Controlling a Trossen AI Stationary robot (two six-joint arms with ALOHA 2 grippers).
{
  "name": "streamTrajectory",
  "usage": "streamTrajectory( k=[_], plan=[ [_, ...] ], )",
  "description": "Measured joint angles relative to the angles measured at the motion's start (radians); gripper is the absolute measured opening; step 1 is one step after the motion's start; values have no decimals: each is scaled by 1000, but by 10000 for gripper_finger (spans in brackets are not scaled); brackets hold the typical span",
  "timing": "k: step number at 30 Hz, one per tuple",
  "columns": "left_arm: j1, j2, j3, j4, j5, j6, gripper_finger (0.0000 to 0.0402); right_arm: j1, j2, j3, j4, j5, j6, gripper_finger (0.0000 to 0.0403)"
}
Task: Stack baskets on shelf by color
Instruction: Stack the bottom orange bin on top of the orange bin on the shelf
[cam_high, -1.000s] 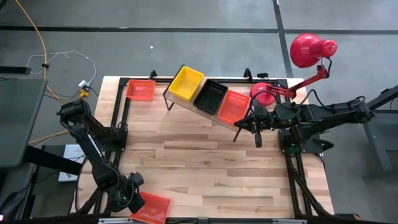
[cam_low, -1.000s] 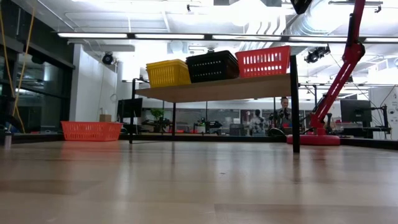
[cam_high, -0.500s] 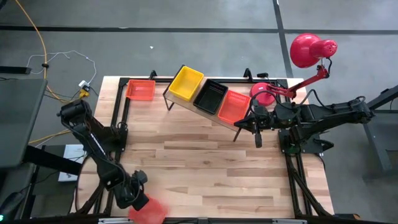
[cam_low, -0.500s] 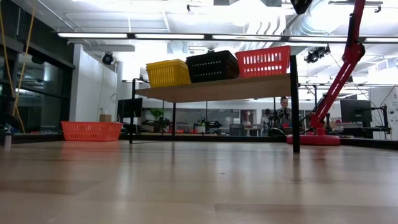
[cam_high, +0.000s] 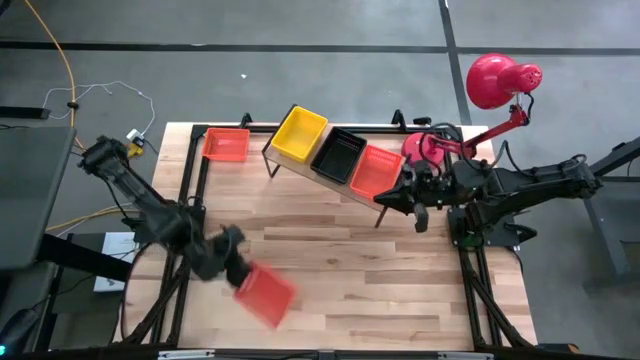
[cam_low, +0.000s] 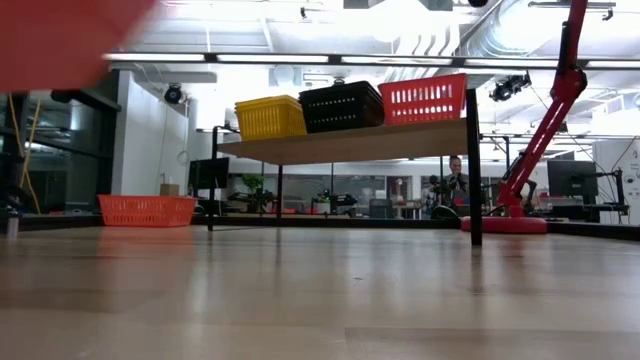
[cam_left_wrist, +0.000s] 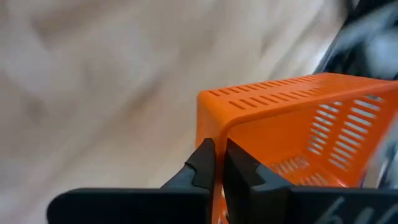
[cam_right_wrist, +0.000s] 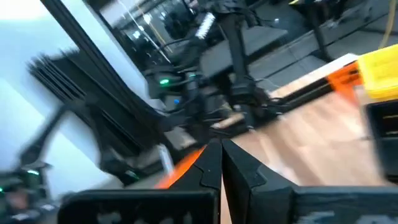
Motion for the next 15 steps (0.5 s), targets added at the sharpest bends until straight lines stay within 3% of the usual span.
streamTrajectory(
  k=[5,8,12,15],
  plan=[
    [120,-67,0,7,-251,-2,1,48,68,11,7,-25,125,0],
    [169,-51,0,36,-336,-20,1,90,141,75,-80,-24,130,0],
    [229,19,0,79,-392,-23,0,124,260,239,-312,5,94,4],
    [270,79,0,113,-431,-28,0,126,363,371,-561,61,95,31]
  ],
)
